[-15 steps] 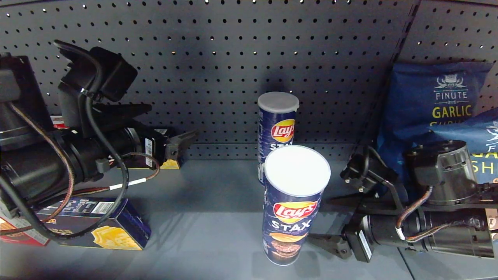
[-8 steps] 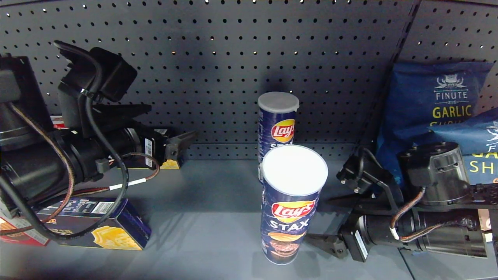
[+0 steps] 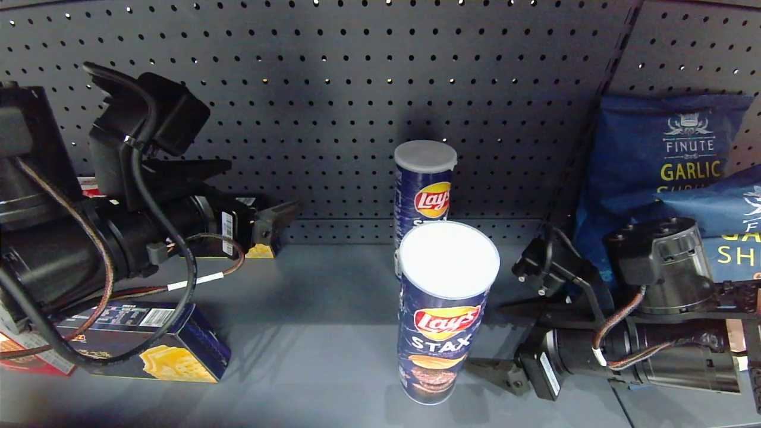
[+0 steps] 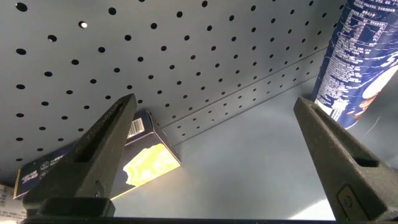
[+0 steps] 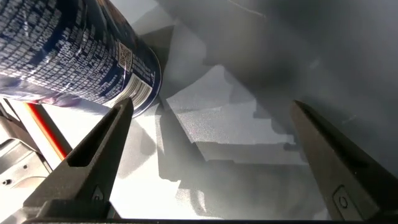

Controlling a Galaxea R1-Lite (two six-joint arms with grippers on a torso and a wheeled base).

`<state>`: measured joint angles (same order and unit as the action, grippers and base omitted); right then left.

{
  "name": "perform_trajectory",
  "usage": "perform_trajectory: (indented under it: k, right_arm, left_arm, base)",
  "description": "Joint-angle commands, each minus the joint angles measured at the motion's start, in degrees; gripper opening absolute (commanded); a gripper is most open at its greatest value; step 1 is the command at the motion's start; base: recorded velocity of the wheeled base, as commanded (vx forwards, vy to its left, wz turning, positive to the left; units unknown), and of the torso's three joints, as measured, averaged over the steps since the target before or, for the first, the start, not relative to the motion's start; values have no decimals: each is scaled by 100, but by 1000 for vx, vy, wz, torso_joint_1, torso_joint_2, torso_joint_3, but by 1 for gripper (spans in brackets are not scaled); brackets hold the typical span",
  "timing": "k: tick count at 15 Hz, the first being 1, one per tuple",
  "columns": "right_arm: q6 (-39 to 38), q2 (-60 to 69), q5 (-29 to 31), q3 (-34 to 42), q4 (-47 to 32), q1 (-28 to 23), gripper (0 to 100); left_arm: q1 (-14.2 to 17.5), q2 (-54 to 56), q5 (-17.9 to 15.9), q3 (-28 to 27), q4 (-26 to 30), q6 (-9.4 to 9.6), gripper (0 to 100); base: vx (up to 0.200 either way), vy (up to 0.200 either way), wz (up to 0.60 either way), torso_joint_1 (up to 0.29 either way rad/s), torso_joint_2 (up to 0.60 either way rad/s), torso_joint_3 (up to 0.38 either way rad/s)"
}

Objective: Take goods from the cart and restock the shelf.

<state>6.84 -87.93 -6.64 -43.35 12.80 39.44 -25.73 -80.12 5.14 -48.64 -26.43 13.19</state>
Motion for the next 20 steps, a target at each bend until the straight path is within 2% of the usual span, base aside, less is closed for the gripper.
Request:
perform_trajectory:
  k: [1, 7, 11, 12, 14, 15, 17, 20]
  right_arm:
    - [2, -14, -4, -7, 3, 3, 100]
    - [2, 118, -4, 55, 74, -24, 100]
    - [-16, 1287, 14, 55, 74, -182, 100]
    - [-25, 2017, 58, 134, 74, -446, 100]
    - [-25, 2693, 84, 274, 74, -1070, 100]
    - [-34, 3361, 76, 485, 65, -1825, 100]
    - [-121, 4495, 295, 1197, 56, -2467, 100]
    - [-192, 5963, 550, 2621, 30, -3399, 100]
  left_arm:
    - [-2, -4, -5, 4, -3, -1, 100]
    - [-2, 31, 4, 48, -3, -1, 100]
    - [7, 339, 13, 118, -126, -36, 100]
    - [60, 743, 22, 355, -240, -36, 100]
    - [394, 1244, 4, 733, -284, -1, 100]
    - [596, 1798, 4, 1120, -266, -9, 100]
    - [1053, 2694, 13, 1770, -161, -27, 100]
    - [1071, 3740, 277, 2429, 270, 8, 100]
  base:
    - [0, 0, 0, 0, 0, 0]
    - [0, 0, 0, 0, 0, 0]
    - [0, 0, 0, 0, 0, 0]
    - [0, 0, 0, 0, 0, 0]
    - [0, 0, 0, 0, 0, 0]
    - [0, 0, 0, 0, 0, 0]
    - [0, 0, 0, 0, 0, 0]
    - [0, 0, 0, 0, 0, 0]
